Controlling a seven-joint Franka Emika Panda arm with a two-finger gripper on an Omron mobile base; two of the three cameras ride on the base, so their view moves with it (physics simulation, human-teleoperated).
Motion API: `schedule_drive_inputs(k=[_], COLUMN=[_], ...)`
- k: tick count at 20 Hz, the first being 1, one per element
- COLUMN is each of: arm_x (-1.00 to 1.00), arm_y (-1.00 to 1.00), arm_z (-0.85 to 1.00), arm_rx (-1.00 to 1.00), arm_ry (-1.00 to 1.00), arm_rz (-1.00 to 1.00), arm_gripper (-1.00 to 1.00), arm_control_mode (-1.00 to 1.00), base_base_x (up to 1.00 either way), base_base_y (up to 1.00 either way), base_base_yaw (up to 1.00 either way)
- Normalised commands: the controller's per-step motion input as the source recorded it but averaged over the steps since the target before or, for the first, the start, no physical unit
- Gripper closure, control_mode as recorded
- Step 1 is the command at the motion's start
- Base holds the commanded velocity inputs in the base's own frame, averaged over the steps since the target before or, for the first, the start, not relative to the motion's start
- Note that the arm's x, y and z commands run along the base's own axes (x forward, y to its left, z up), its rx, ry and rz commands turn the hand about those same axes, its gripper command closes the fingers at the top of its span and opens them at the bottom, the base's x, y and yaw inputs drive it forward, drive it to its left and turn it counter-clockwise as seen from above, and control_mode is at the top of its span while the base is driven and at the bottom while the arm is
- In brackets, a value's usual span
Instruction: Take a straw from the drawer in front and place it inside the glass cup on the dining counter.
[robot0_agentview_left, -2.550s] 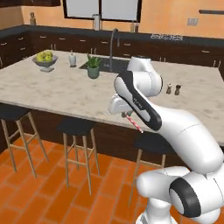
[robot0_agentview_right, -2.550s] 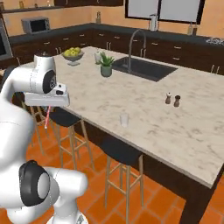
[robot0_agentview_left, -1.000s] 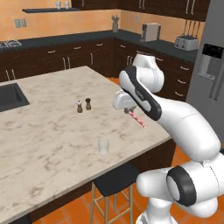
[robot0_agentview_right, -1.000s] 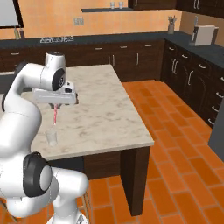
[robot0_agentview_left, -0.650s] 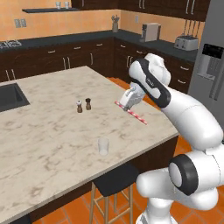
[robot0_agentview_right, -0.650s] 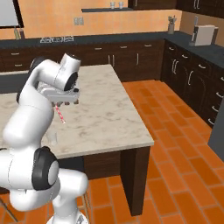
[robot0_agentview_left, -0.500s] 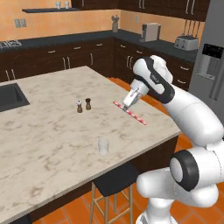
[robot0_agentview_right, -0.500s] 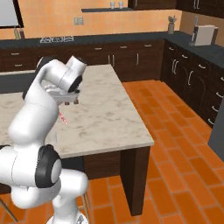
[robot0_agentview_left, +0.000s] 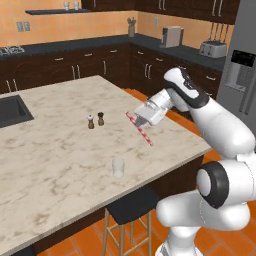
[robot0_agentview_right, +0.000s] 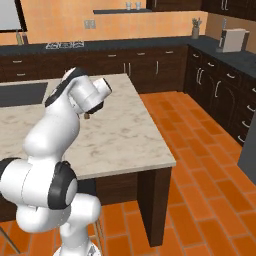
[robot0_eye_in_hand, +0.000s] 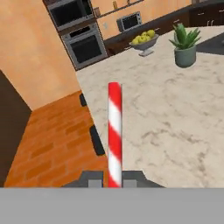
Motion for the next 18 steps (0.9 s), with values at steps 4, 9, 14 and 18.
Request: schedule_drive_inputs(k=[4,9,14,18], arm_x=[-0.26,-0.15,0.05,0.0], arm_y=[0.18,0.2,0.01,0.0], arm_z=[0.0,-0.08,-0.06,-0.26], arm_rx=[0.5,0.49,0.31,0.12], arm_ry=[-0.28,-0.18,0.01,0.12], arm_rz=[0.17,0.11,0.03,0.0], arm_gripper=[1.0,1.0,1.0,1.0], arm_control_mode=[-1.0,-1.0,-1.0,-1.0], base_base_x=[0.0,0.0,0.0,0.0], base_base_y=[0.0,0.0,0.0,0.0], base_base_yaw=[0.0,0.0,0.0,0.0])
